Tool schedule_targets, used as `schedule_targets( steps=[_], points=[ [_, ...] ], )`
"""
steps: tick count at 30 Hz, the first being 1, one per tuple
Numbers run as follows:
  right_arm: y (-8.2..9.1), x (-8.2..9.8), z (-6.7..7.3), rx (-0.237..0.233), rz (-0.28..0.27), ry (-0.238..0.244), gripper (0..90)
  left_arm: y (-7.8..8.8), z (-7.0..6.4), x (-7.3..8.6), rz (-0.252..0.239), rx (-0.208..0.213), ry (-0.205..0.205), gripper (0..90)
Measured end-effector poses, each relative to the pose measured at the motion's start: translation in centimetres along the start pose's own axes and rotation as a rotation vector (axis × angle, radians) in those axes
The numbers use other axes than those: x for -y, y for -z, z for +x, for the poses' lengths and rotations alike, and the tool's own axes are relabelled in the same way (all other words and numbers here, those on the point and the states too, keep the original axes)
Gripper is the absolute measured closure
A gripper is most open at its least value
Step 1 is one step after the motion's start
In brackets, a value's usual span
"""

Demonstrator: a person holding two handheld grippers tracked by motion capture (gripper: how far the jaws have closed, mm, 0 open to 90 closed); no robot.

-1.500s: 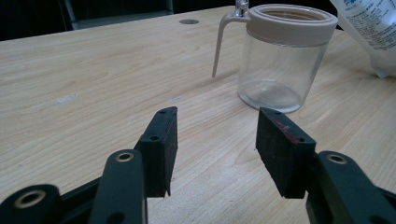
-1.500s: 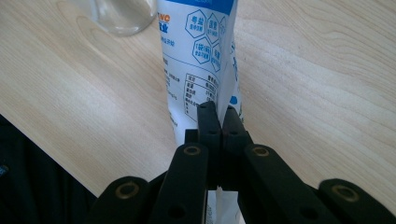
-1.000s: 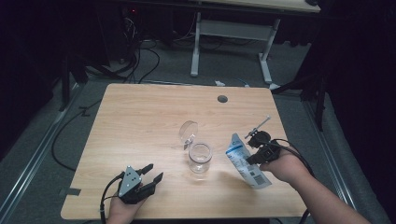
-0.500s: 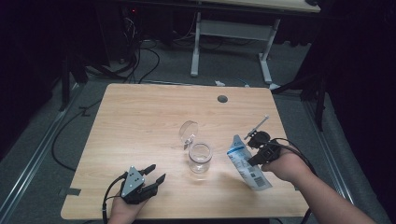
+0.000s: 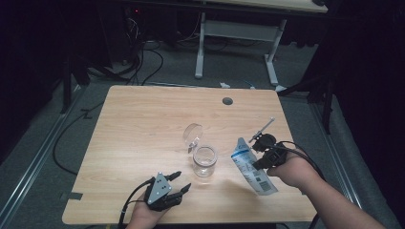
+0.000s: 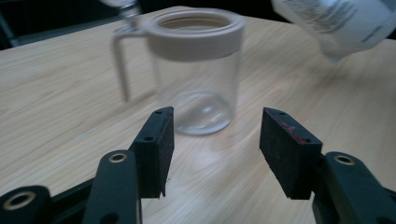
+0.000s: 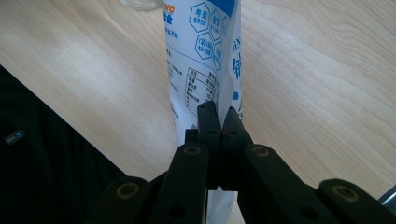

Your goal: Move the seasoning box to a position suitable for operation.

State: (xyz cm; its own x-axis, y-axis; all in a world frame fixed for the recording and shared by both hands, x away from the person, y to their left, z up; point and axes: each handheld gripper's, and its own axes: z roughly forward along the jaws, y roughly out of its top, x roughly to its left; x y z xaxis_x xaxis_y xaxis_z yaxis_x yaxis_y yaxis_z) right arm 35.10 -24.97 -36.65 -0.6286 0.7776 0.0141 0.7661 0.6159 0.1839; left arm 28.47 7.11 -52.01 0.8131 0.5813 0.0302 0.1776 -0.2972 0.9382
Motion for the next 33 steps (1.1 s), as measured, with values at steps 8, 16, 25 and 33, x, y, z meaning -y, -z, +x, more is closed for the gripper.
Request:
schedule_targets(
  steps=[8, 16, 25, 33],
  points=[
    [0.3, -0.6, 1.0, -0.003, 0.003, 0.018, 90.0, -2.7, -2.2, -0.9, -0.006, 0.072, -0.016, 45.1],
    [0.4, -1.3, 2.0, -0.015, -0.005, 0.033, 90.0, -4.2, -3.4, -1.4, -0.004, 0.106, -0.035, 45.1],
    [1.1, -2.0, 3.2, -0.016, -0.016, 0.042, 90.0, -5.6, -4.7, -1.7, -0.004, 0.155, -0.030, 42.8],
    [1.8, -2.7, 4.3, -0.016, -0.034, 0.062, 90.0, -6.8, -6.1, -1.9, -0.012, 0.189, -0.037, 41.6]
  ],
)
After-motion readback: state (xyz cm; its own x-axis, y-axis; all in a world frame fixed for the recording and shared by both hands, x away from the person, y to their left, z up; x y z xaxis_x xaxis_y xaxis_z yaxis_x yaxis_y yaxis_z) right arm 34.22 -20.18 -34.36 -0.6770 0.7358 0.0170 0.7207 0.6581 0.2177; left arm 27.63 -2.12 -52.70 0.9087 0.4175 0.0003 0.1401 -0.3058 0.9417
